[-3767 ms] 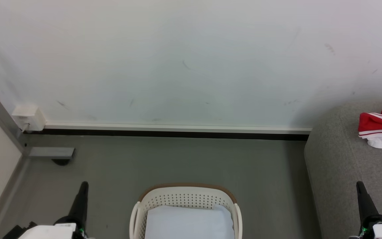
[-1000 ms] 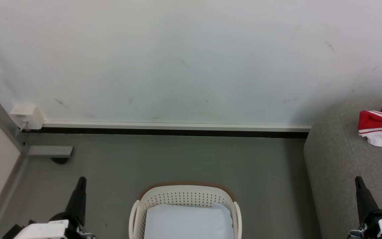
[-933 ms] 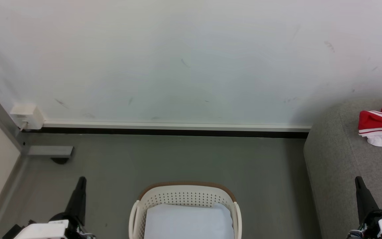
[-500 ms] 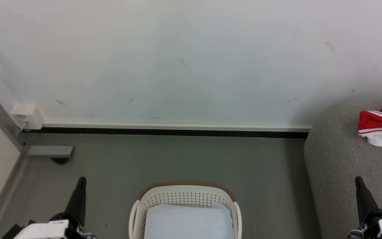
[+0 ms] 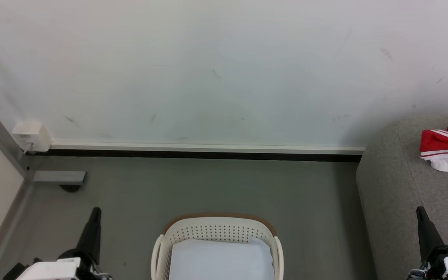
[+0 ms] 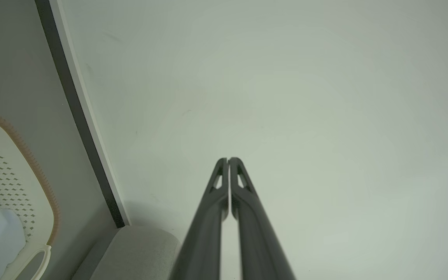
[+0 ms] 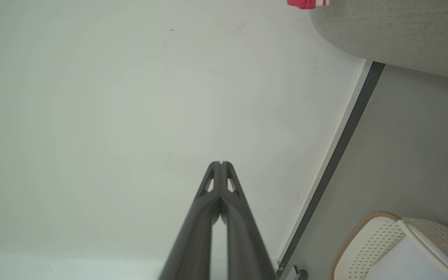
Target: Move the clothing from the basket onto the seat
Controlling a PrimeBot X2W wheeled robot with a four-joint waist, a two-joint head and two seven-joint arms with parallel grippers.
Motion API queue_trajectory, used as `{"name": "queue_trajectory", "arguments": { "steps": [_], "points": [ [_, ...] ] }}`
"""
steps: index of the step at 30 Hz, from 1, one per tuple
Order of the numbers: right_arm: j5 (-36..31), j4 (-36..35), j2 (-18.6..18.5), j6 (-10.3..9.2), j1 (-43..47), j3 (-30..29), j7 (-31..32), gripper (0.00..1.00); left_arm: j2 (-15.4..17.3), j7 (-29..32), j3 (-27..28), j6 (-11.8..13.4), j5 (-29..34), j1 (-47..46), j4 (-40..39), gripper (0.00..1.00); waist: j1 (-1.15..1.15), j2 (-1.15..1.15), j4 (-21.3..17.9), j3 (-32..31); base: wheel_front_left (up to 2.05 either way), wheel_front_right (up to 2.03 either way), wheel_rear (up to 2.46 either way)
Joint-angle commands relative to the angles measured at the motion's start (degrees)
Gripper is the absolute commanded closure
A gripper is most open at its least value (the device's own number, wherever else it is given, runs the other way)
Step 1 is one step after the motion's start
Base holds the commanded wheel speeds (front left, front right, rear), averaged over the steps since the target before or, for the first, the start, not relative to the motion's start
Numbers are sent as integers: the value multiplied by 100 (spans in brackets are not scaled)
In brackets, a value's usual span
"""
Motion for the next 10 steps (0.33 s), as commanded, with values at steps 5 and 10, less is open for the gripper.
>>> {"name": "queue_trajectory", "arguments": {
  "steps": [5,10],
  "points": [
    [11,17,-43,-12,-77,-5,18,100,11,19,13,-34,-79,-37,-16,100,0,0,0,0,0,0,0],
    [12,17,-43,-12,-77,-5,18,100,11,19,13,-34,-79,-37,-16,100,0,0,0,0,0,0,0]
  ]
}}
